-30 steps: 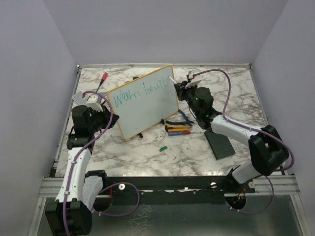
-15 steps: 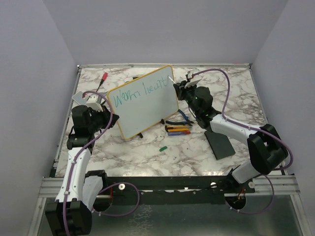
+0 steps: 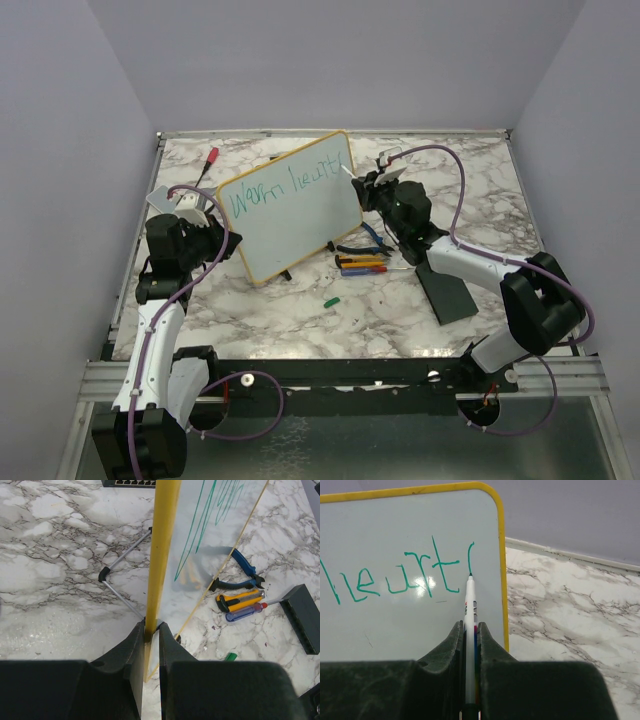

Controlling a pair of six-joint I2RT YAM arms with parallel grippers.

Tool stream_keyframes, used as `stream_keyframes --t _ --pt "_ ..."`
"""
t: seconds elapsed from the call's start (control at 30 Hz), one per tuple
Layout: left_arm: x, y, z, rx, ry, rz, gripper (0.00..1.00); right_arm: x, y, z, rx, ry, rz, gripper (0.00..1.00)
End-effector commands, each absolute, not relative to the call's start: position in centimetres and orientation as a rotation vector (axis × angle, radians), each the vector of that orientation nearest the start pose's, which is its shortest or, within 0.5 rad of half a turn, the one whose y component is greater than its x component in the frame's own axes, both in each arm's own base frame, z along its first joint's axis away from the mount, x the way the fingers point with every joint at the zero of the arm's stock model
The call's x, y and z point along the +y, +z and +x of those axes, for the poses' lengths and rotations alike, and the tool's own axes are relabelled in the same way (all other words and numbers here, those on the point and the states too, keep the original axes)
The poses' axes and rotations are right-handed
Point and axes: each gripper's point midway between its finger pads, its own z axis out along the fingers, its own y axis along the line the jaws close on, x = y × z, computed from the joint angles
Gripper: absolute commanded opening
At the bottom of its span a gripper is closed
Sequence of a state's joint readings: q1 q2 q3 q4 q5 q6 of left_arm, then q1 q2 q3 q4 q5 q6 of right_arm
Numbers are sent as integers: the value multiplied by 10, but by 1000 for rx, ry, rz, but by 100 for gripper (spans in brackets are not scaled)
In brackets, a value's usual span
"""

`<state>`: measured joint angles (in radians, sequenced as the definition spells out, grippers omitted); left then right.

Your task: Write a sentence on the whiteboard

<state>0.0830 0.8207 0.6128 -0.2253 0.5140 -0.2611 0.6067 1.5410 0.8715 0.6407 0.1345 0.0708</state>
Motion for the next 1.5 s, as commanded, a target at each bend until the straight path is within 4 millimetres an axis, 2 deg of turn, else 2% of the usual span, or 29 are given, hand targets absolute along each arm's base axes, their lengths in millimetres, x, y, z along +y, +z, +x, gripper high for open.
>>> stream_keyframes --t 0.0,0.13,0.5,0.93,1.07,1.17,1.37,1.47 --pt "-66 189 288 1975 -586 -26 0 253 216 415 1618 386 -281 1" --pt "-65 189 288 1974 -586 -27 0 250 218 419 1626 367 -256 1" --pt "-66 190 287 1973 -587 -26 0 247 205 417 1664 358 -256 1" --pt "-66 190 287 1974 -588 -27 0 265 191 397 1676 425 -377 1" --pt "-66 190 288 1974 -588 -26 0 266 185 398 1691 406 -378 1" --pt "-65 190 288 1973 -582 -32 0 262 191 396 1673 402 -358 1" --pt "-63 189 288 1976 -576 -42 0 246 215 382 1600 399 -301 1" --pt "-64 189 288 1976 -577 -36 0 249 222 372 1577 440 -331 1"
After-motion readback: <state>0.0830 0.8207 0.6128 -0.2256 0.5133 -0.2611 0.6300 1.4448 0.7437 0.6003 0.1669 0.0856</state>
